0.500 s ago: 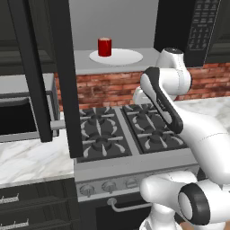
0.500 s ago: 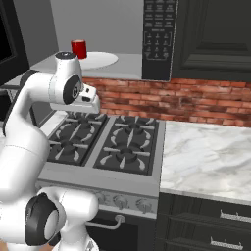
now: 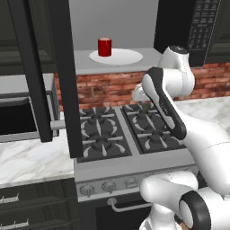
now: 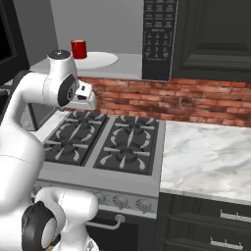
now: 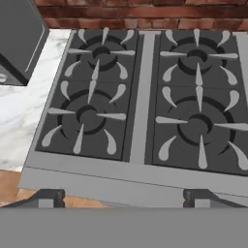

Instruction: Pick the cup of tea, navigate to the dining table, and place it on the saucer.

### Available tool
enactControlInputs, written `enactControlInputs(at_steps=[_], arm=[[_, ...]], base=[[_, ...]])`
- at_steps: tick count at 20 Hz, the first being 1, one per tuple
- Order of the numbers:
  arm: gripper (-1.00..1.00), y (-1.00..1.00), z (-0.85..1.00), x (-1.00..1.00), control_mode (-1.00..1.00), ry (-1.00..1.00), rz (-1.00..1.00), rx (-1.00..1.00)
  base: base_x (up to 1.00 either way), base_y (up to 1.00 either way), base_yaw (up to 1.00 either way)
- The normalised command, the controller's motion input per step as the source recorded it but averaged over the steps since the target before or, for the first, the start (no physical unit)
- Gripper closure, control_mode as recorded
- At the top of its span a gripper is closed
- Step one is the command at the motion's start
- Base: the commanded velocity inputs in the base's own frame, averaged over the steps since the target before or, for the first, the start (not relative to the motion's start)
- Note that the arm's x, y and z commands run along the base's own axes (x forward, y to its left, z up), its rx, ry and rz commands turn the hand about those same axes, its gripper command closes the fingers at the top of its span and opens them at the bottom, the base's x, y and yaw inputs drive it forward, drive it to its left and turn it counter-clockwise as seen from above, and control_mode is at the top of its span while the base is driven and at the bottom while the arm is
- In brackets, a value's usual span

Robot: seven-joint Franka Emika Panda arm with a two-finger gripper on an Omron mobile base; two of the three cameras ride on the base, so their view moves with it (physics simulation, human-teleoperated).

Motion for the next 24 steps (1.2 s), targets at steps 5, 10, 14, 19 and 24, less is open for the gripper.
enactControlInputs(at_steps=[5,10,14,19,24], arm=[[-1.00,0.00,0.59,-0.18,-1.00,-0.28,0.00,0.13],[-1.00,0.41,0.90,0.00,-1.00,-0.35,-0.01,0.02],[-1.00,0.76,0.88,0.15,-1.00,-0.37,-0.03,0.00],[-1.00,0.65,0.49,0.74,-1.00,-0.17,0.00,-0.04],[-1.00,0.22,0.06,0.81,-1.00,-0.02,0.03,-0.08]], base=[[0.00,0.00,0.00],[0.00,0.00,0.00],[0.00,0.00,0.00],[0.00,0.00,0.00],[0.00,0.00,0.00]])
